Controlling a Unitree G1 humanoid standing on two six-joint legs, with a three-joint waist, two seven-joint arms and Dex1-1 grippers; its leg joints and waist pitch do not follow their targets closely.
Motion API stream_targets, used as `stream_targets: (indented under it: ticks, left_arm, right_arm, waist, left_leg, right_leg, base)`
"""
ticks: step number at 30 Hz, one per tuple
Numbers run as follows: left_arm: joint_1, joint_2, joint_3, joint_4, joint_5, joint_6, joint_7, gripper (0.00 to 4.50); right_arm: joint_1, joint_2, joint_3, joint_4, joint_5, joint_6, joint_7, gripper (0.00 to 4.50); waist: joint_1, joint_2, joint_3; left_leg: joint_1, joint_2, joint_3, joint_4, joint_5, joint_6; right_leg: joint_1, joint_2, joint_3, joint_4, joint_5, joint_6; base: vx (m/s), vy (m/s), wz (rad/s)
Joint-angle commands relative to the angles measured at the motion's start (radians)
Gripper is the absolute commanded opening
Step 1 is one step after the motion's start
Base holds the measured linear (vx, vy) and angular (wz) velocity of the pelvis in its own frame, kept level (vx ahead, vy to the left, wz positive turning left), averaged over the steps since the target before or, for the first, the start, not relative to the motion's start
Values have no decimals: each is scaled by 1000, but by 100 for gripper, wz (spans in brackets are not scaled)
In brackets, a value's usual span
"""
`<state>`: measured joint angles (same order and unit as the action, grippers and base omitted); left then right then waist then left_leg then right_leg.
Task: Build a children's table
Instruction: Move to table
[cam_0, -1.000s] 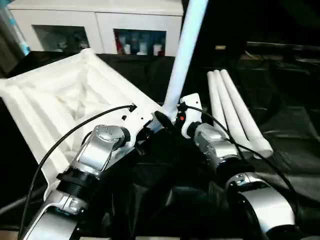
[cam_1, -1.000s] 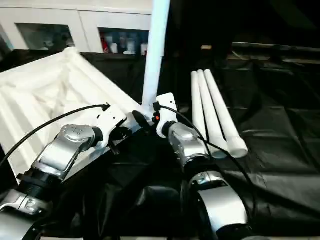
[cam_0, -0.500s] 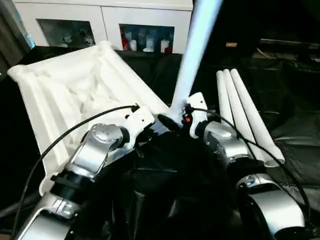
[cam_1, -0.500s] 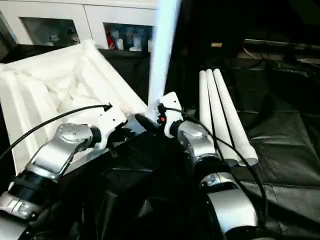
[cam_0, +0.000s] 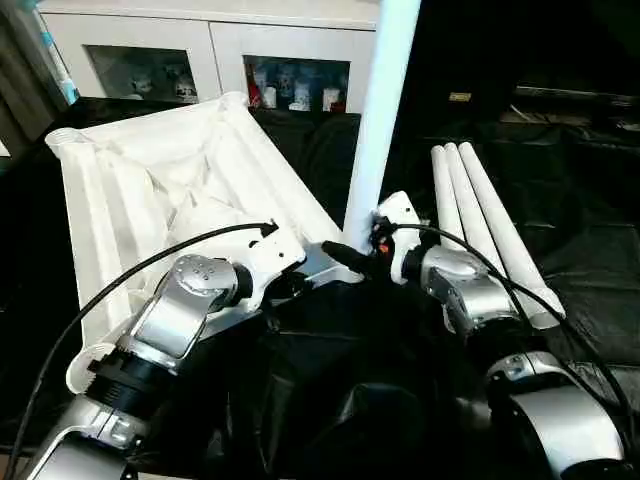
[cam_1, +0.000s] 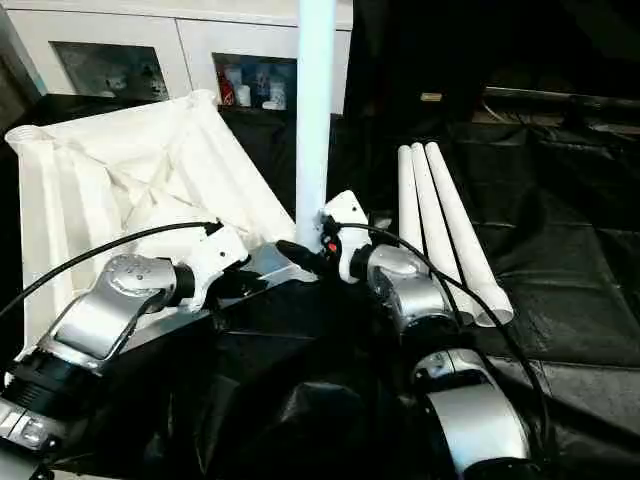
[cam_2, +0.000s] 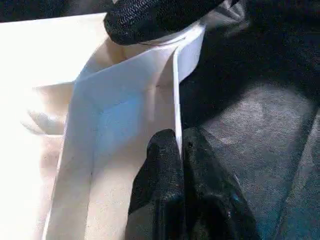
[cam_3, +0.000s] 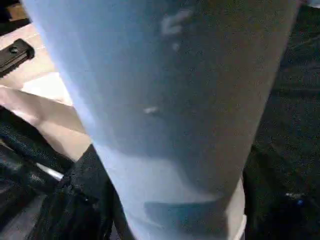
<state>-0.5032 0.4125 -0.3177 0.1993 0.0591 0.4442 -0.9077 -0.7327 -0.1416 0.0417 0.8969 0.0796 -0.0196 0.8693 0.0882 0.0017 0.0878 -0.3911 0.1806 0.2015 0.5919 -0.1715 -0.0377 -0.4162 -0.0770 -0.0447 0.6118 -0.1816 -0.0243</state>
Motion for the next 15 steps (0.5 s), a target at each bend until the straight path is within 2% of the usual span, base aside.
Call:
stream_targets:
  ticks: [1,4,6,8,13,15]
  left_arm:
    - [21,20,-28,-32,-19,-50,-55,0]
    - [37,42,-37,-50,-37,-89,-107,0]
    - [45,59,-42,-56,-47,-120,-141,0]
    - [53,75,-43,-60,-56,-146,-174,0]
    - [63,113,-47,-61,-83,-199,-253,0]
    - [65,128,-52,-60,-88,-214,-278,0]
  right_arm:
    - [34,-18,22,-34,9,24,57,272]
    - [56,-31,30,-56,16,34,110,271]
    - [69,-39,36,-65,21,39,146,271]
    - [85,-48,41,-80,31,47,188,271]
    - [139,-78,71,-117,39,49,292,271]
    - [157,-88,85,-127,34,42,320,271]
  waist:
    - [-2,6,-94]
    - [-1,7,-93]
    - [-1,8,-91]
    - [0,8,-89]
    - [5,10,-86]
    - [3,9,-84]
  left_leg:
    - [25,51,-21,-60,-112,70]
    - [24,52,-21,-59,-109,81]
    - [26,53,-21,-60,-126,79]
    - [27,54,-21,-62,-164,62]
    - [35,56,-21,-67,-209,35]
    - [32,57,-23,-71,-219,28]
  right_leg:
    - [57,-66,39,-47,-29,-266]
    - [57,-63,37,-45,-15,-270]
    - [54,-64,37,-47,-38,-271]
    - [53,-66,38,-54,-99,-261]
    - [49,-66,39,-61,-164,-246]
    - [50,-64,38,-59,-172,-243]
  base:
    - [0,0,0]
    - [0,0,0]
    - [0,0,0]
    - [0,0,0]
    - [0,0,0]
    - [0,0,0]
